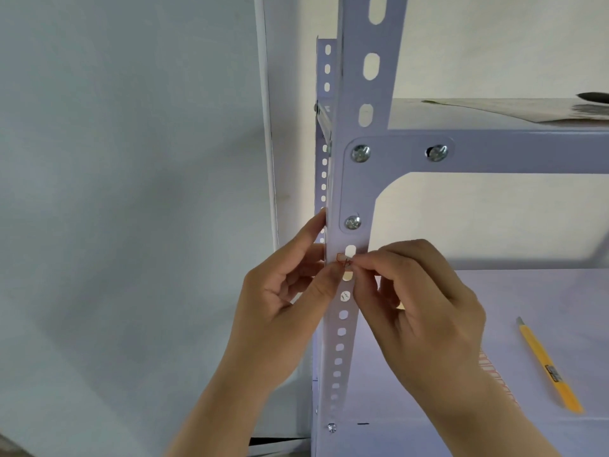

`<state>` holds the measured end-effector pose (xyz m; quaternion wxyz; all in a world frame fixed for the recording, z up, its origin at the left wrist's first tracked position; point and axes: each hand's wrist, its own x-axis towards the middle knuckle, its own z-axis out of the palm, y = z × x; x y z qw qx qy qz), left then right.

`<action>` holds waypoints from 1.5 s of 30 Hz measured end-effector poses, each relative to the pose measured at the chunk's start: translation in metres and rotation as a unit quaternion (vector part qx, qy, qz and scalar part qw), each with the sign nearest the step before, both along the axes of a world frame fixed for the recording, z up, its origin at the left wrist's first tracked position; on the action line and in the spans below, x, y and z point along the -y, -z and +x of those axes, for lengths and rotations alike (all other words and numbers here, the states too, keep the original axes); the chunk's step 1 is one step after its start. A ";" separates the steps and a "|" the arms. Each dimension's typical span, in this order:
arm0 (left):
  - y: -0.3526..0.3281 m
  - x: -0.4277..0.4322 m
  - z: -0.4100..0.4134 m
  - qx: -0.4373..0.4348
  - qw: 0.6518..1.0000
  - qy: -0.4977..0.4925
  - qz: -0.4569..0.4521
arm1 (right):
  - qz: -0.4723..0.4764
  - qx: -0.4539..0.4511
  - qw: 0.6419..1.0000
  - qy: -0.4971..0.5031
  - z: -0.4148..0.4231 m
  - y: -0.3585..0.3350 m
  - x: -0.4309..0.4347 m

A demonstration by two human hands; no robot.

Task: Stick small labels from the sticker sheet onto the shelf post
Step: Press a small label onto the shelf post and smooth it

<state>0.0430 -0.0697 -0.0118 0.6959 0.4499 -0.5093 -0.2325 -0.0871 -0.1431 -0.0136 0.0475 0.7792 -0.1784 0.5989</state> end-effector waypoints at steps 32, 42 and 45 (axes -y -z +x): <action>0.006 -0.009 0.001 0.300 0.913 -0.257 -0.099 | 0.126 -0.020 0.988 -0.090 0.002 0.003 -0.014; -0.004 -0.020 -0.011 0.229 0.943 -0.214 -0.110 | 0.310 0.078 0.927 -0.195 -0.012 -0.020 -0.034; -0.010 -0.025 -0.020 0.115 0.975 -0.166 -0.093 | 0.377 0.108 0.885 -0.251 -0.017 -0.031 -0.036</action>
